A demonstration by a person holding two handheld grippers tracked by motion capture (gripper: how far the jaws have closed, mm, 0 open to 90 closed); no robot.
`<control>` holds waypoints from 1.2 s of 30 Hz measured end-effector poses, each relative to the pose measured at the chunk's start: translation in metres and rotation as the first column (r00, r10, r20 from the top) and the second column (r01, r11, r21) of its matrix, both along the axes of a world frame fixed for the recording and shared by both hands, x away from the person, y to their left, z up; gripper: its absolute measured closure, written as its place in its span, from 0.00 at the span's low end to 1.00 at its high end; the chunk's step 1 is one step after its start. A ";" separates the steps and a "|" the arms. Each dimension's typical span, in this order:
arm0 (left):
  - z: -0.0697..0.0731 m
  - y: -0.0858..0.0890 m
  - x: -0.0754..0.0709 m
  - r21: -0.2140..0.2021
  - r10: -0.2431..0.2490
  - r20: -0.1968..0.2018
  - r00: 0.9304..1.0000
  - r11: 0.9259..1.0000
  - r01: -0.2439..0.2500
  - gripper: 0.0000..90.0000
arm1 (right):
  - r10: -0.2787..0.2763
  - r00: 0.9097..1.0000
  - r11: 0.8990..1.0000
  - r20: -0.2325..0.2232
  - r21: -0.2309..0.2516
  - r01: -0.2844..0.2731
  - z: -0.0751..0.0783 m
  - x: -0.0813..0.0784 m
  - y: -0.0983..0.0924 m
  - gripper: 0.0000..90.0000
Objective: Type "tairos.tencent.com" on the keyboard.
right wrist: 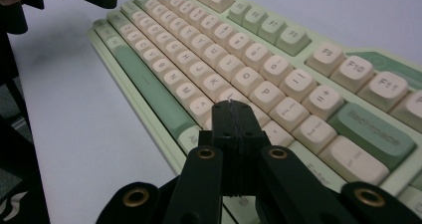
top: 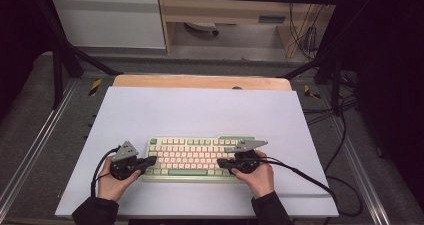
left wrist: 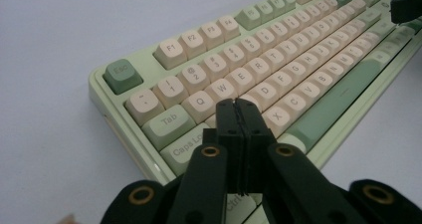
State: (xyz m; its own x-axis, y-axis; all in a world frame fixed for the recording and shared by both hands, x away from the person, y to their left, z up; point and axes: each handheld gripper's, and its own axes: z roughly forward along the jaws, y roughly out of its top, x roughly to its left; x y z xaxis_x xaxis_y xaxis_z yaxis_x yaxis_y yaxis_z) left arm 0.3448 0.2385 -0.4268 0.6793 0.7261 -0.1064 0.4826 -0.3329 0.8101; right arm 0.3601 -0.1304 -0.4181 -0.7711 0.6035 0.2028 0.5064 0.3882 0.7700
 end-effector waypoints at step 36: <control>-0.001 -0.004 -0.001 0.005 -0.018 -0.003 1.000 1.000 0.018 0.99 | 0.003 1.000 1.000 0.018 -0.013 -0.003 -0.008 0.001 0.011 1.00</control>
